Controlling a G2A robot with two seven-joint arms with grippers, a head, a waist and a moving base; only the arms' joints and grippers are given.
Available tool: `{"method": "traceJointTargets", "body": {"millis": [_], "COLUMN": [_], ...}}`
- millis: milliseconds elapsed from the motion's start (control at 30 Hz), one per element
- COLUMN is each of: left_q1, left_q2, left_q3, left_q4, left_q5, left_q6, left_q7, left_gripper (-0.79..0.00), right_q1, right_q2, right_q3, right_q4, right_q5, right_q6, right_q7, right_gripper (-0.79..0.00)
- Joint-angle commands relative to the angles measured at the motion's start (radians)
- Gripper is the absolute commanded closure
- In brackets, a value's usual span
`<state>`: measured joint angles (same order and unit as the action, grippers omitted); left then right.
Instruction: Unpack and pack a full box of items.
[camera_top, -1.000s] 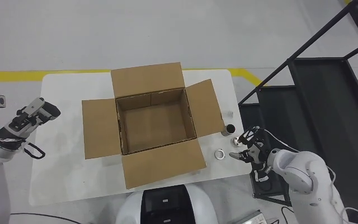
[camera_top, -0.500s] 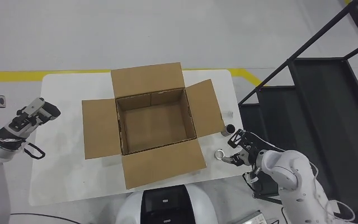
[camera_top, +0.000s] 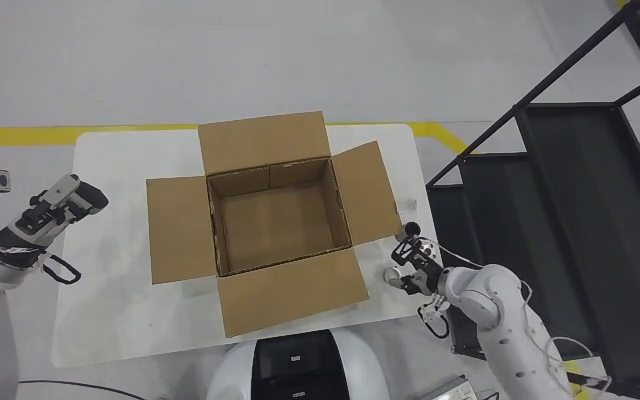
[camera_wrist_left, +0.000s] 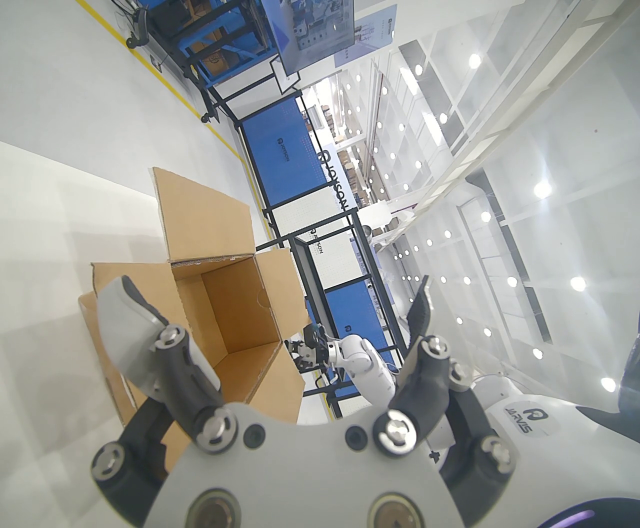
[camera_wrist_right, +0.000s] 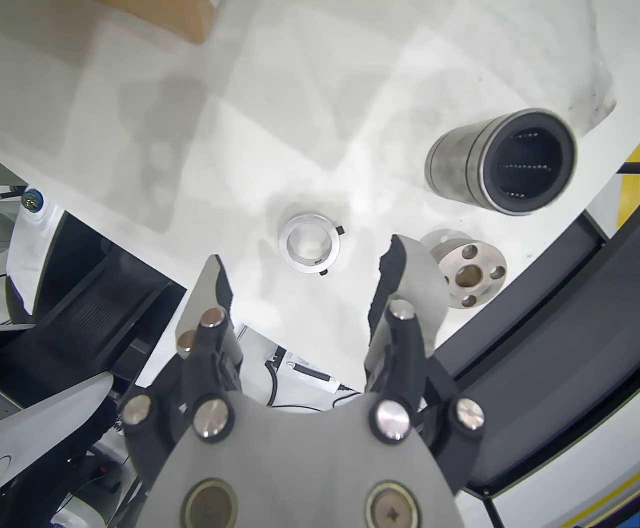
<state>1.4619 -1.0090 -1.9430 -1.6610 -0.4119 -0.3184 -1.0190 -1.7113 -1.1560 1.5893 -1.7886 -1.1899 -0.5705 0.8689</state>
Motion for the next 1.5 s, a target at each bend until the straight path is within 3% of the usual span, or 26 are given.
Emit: {"method": "traceJointTargets", "body": {"millis": [0, 167, 333, 367, 400, 433, 1467], "left_q1": [0.0, 0.0, 0.0, 0.0, 0.0, 0.0, 0.0], "left_q2": [0.0, 0.0, 0.0, 0.0, 0.0, 0.0, 0.0], "left_q3": [0.0, 0.0, 0.0, 0.0, 0.0, 0.0, 0.0], "left_q4": [0.0, 0.0, 0.0, 0.0, 0.0, 0.0, 0.0], "left_q5": [0.0, 0.0, 0.0, 0.0, 0.0, 0.0, 0.0], "left_q6": [0.0, 0.0, 0.0, 0.0, 0.0, 0.0, 0.0], "left_q7": [0.0, 0.0, 0.0, 0.0, 0.0, 0.0, 0.0], "left_gripper": [-0.785, -0.785, -0.785, -0.785, -0.785, -0.785, -0.785], "right_q1": [0.011, 0.041, 0.071, 0.072, 0.069, 0.064, 0.051], "right_q2": [0.001, 0.002, 0.002, 0.002, 0.004, 0.006, 0.008], "right_q3": [-0.011, -0.042, -0.07, -0.074, -0.073, -0.067, -0.055], "right_q4": [0.013, 0.052, 0.091, 0.089, 0.085, 0.081, 0.067], "right_q5": [-0.004, -0.025, -0.024, -0.016, -0.004, 0.0, 0.011], "right_q6": [0.014, 0.048, 0.069, 0.059, 0.046, 0.042, 0.037], "right_q7": [0.0, -0.002, -0.01, -0.013, -0.016, -0.013, -0.015], "right_gripper": [-0.493, -0.428, -0.443, -0.526, -0.717, -0.785, -0.785]}}
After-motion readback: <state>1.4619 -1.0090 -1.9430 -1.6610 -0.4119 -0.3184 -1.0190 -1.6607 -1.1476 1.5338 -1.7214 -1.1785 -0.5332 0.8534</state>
